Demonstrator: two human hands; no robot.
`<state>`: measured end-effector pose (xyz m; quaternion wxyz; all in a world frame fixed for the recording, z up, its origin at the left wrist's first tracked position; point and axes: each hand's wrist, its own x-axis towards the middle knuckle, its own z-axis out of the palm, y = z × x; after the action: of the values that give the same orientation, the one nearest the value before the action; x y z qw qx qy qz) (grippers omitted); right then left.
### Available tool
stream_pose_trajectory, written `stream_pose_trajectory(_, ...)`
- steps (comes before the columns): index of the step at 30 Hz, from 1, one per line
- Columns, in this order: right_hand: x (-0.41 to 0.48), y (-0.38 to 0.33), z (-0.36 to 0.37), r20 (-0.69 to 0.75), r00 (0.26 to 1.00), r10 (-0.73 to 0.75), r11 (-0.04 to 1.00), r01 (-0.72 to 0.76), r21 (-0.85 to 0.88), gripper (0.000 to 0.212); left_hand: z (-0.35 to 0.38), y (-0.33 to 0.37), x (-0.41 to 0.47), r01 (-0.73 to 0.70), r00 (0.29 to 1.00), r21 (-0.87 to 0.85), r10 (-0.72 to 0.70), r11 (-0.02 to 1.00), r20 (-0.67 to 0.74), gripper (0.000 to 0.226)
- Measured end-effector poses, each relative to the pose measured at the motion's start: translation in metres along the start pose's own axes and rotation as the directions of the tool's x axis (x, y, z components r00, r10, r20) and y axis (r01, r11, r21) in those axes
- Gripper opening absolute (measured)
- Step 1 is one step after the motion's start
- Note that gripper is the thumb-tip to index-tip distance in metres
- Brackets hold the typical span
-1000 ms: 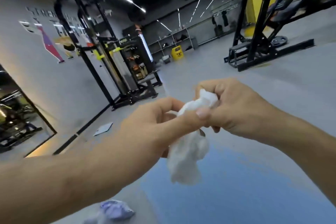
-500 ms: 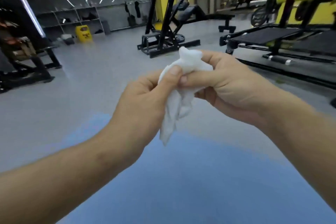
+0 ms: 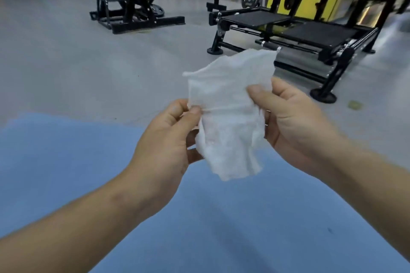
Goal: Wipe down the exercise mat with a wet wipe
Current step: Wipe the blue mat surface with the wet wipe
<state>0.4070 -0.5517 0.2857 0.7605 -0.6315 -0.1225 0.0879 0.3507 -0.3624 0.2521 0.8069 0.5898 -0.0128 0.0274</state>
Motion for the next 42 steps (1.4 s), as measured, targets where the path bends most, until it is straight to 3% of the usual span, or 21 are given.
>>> stream_pose_trajectory(2, 0.003, 0.006, 0.011, 0.010, 1.000, 0.004, 1.000, -0.004, -0.011, 0.028, -0.007, 0.005, -0.006, 0.061, 0.995, -0.075, -0.055, 0.995, 0.087, 0.032)
stream_pose_trajectory(4, 0.008, 0.010, 0.021, 0.040, 0.999, 0.013, 1.000, -0.012, -0.003, 0.033, -0.015, 0.005, -0.009, 0.040, 0.990, -0.017, -0.038, 0.999, 0.133, 0.039)
stream_pose_trajectory(7, 0.013, 0.019, 0.031, 0.123, 0.992, 0.022, 0.999, -0.028, 0.041, 0.040, -0.029, 0.001, -0.007, -0.040, 0.997, 0.043, 0.037, 0.998, 0.068, 0.026)
stream_pose_trajectory(16, 0.012, 0.033, 0.026, 0.210, 0.978, 0.003, 0.987, -0.037, 0.156, 0.021, -0.045, -0.001, 0.005, -0.072, 0.997, -0.047, 0.071, 0.996, -0.023, 0.028)
stream_pose_trajectory(21, 0.005, 0.036, 0.013, 0.291, 0.956, 0.038, 0.997, -0.057, 0.057, 0.056, -0.048, 0.003, 0.000, -0.134, 0.988, 0.087, 0.127, 0.987, 0.088, 0.046)
stream_pose_trajectory(24, -0.002, 0.042, 0.007, 0.309, 0.947, 0.094, 0.995, -0.100, 0.005, 0.049, -0.056, 0.001, -0.001, -0.068, 0.997, 0.106, 0.063, 0.992, 0.052, 0.046)
stream_pose_trajectory(27, -0.010, 0.052, 0.003, 0.356, 0.920, 0.162, 0.985, -0.170, -0.009, 0.043, -0.057, -0.013, -0.003, -0.066, 0.998, 0.364, 0.069, 0.929, 0.005, 0.038)
stream_pose_trajectory(29, -0.017, 0.060, 0.004, 0.290, 0.942, 0.169, 0.986, -0.157, -0.061, 0.032, -0.052, -0.022, -0.003, -0.067, 0.998, 0.471, 0.057, 0.880, 0.035, 0.019)
stream_pose_trajectory(32, -0.027, 0.074, 0.006, 0.173, 0.975, 0.143, 0.963, -0.096, -0.251, 0.010, -0.048, -0.035, -0.006, -0.010, 0.997, 0.469, -0.026, 0.883, 0.070, 0.014)
stream_pose_trajectory(35, -0.038, 0.098, 0.002, 0.080, 0.985, 0.155, 0.913, -0.112, -0.393, 0.021, -0.049, -0.058, -0.015, 0.068, 0.990, 0.460, -0.118, 0.885, 0.081, 0.018)
stream_pose_trajectory(42, -0.089, 0.185, -0.009, -0.106, 0.947, 0.304, 0.862, -0.320, -0.393, 0.026, -0.059, -0.159, -0.051, 0.185, 0.972, 0.488, -0.232, 0.853, 0.038, 0.024)
